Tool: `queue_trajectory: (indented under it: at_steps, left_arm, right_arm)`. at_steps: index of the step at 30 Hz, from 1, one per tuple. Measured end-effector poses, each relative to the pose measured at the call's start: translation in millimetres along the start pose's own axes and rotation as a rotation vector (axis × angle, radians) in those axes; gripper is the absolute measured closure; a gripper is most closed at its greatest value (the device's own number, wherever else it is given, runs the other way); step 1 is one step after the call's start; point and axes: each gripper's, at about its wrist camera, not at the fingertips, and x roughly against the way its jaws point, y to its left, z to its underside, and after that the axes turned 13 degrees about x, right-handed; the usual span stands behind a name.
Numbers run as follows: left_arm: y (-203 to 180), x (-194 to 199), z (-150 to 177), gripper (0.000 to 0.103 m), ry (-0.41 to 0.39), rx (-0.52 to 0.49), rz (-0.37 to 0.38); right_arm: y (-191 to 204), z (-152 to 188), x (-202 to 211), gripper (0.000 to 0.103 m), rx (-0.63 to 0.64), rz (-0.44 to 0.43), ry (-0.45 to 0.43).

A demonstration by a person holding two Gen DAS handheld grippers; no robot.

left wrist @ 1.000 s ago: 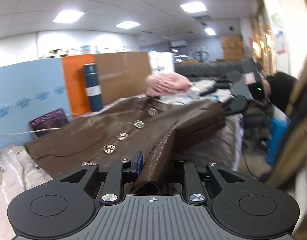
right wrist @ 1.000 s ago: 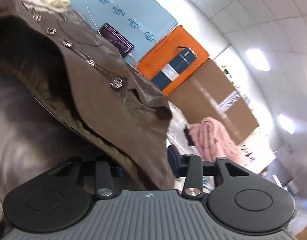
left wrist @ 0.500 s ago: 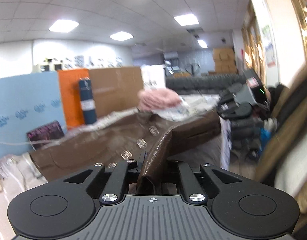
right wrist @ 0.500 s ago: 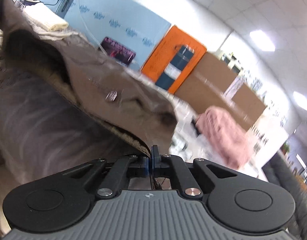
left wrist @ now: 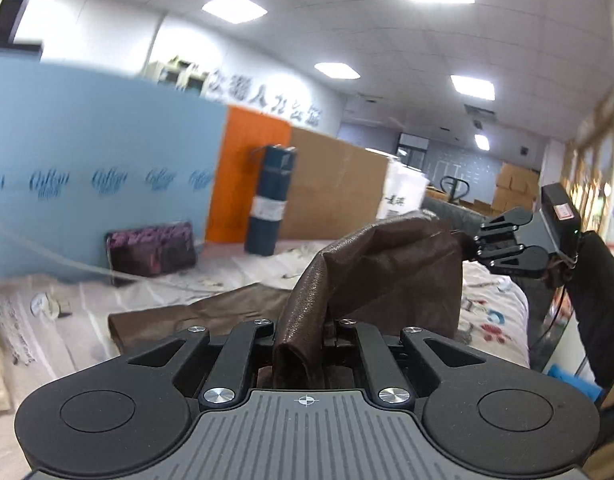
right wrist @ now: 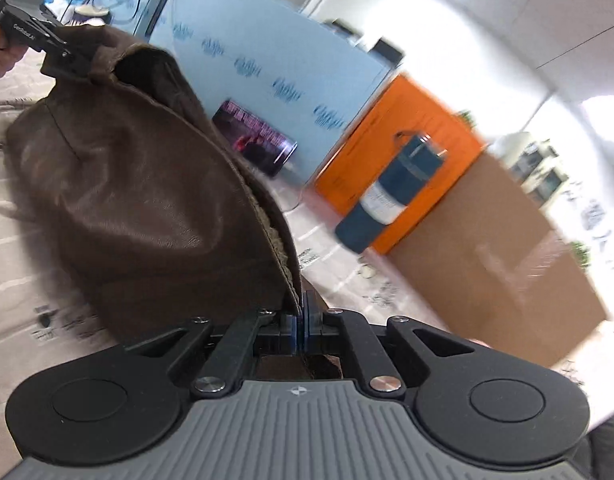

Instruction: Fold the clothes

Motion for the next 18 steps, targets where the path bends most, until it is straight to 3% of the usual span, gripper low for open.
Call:
queue_trajectory:
  at_steps: [6, 11, 13, 15, 18]
  left_arm:
    - [56, -39, -5, 0.093, 0.081, 0.161, -0.036]
    - [82, -54, 3, 0.088, 0.095, 0.263, -0.057]
    - [90, -53, 4, 0.075, 0.083, 0.315, -0.086]
    - [102, -54, 6, 0.051, 0.080, 0.387, -0.051]
    - [113, -53, 7, 0.033, 0.065, 0.454, 0.000]
  right_arm:
    - [-33, -5, -76, 0.100, -0.019, -0.170, 0.105]
    - [-39, 4, -106, 0.096, -0.064, -0.240, 0.132]
    - [-43, 9, -105, 0.085, -0.101, -0.235, 0.102]
    - [-44, 19, -97, 0.068, -0.172, -0.194, 0.050]
    - [-49, 34, -82, 0.044, -0.301, -0.116, -0.044]
